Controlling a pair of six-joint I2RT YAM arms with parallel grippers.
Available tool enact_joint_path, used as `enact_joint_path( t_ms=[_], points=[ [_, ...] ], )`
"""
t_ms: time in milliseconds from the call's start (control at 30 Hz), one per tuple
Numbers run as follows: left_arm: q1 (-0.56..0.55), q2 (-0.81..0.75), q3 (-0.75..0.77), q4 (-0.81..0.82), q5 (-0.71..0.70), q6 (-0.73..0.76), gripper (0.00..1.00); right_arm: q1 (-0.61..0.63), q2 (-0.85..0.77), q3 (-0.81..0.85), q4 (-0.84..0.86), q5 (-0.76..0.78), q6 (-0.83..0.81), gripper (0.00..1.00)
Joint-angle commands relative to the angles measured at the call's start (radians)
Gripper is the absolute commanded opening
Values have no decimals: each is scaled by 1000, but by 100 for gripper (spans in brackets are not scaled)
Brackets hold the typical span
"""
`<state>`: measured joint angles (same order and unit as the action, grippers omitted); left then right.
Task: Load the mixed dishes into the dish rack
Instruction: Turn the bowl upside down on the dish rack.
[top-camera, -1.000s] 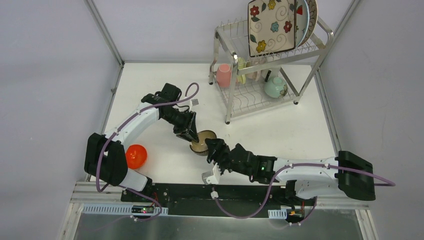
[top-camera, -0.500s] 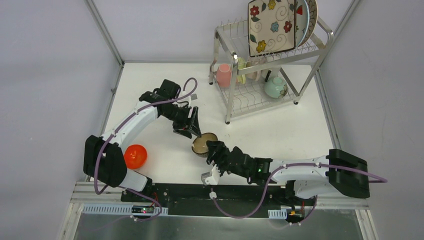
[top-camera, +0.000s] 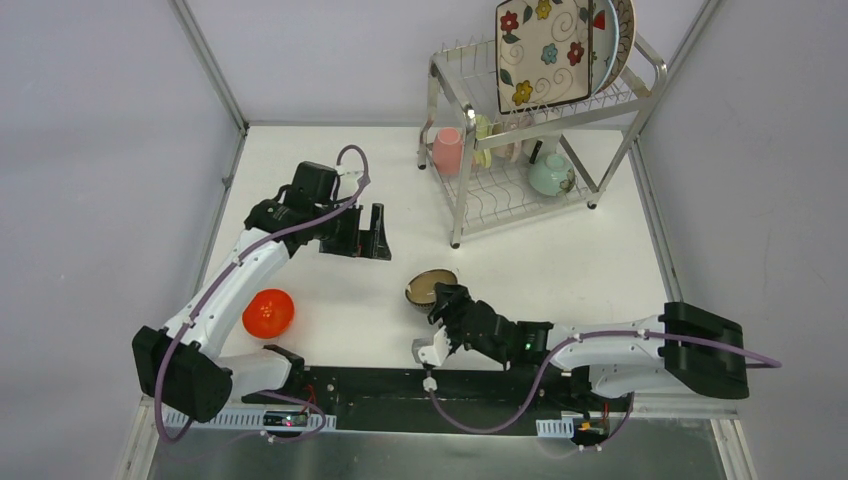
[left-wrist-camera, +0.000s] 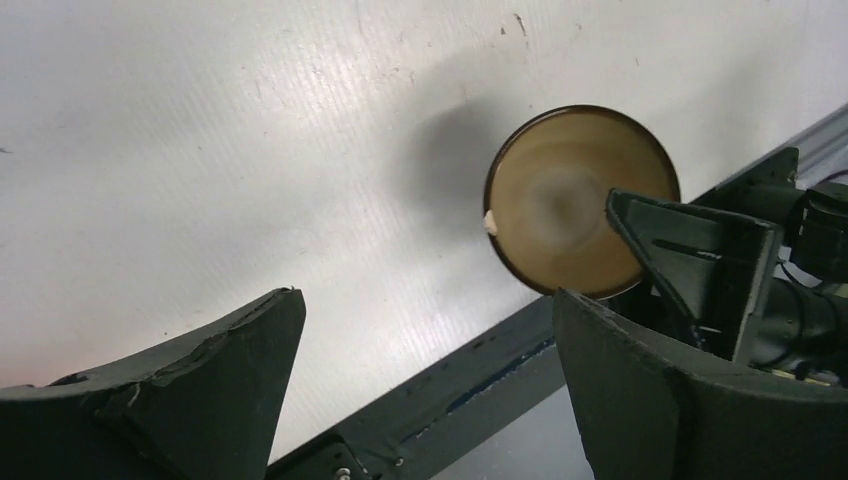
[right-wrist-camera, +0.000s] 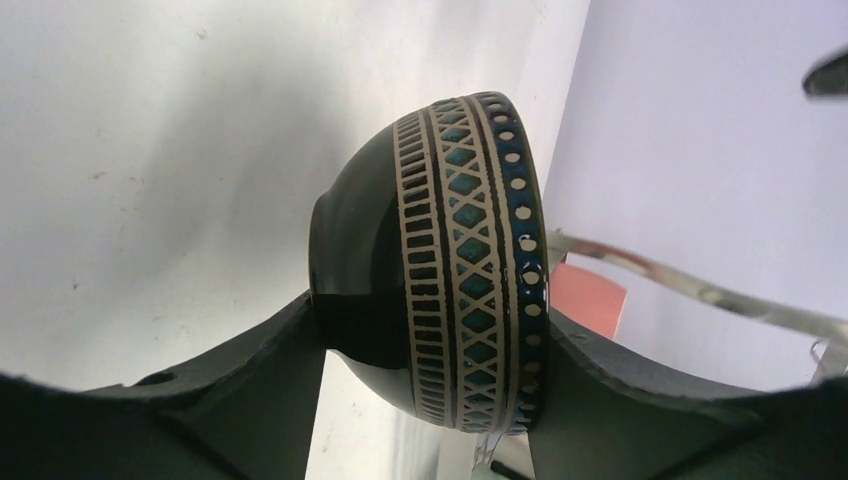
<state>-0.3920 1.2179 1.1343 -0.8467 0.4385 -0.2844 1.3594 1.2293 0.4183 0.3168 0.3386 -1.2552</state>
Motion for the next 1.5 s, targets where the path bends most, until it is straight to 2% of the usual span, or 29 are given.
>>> enact_joint_path(
  t_ms=[0, 100, 167, 600, 633, 700, 867, 1167, 1467],
  points=[
    [1, -59, -26, 43, -110, 43, 99, 2, -91, 22, -32, 97, 126, 19],
    [1, -76, -34, 43, -127, 55, 99, -8, -108, 59, -209, 89, 186, 19],
    [1, -86, -38, 45, -140, 60, 99, -8, -110, 69, -260, 110, 200, 19],
    [1, -103, -65, 61, -159, 78, 99, -31, -335, 44, -410, 166, 247, 18],
    [1, -104, -66, 60, -160, 79, 99, -33, -346, 57, -439, 224, 352, 17],
    [2, -108, -68, 60, -164, 76, 99, -46, -361, 79, -482, 240, 403, 17],
    [1, -103, -64, 63, -154, 88, 99, -108, -368, 84, -498, 229, 482, 17],
    [1, -110, -71, 60, -162, 94, 99, -194, -282, 125, -518, 301, 617, 15],
    [2, -113, -70, 60, -163, 97, 99, -317, -418, 107, -454, 263, 801, 14]
  ],
)
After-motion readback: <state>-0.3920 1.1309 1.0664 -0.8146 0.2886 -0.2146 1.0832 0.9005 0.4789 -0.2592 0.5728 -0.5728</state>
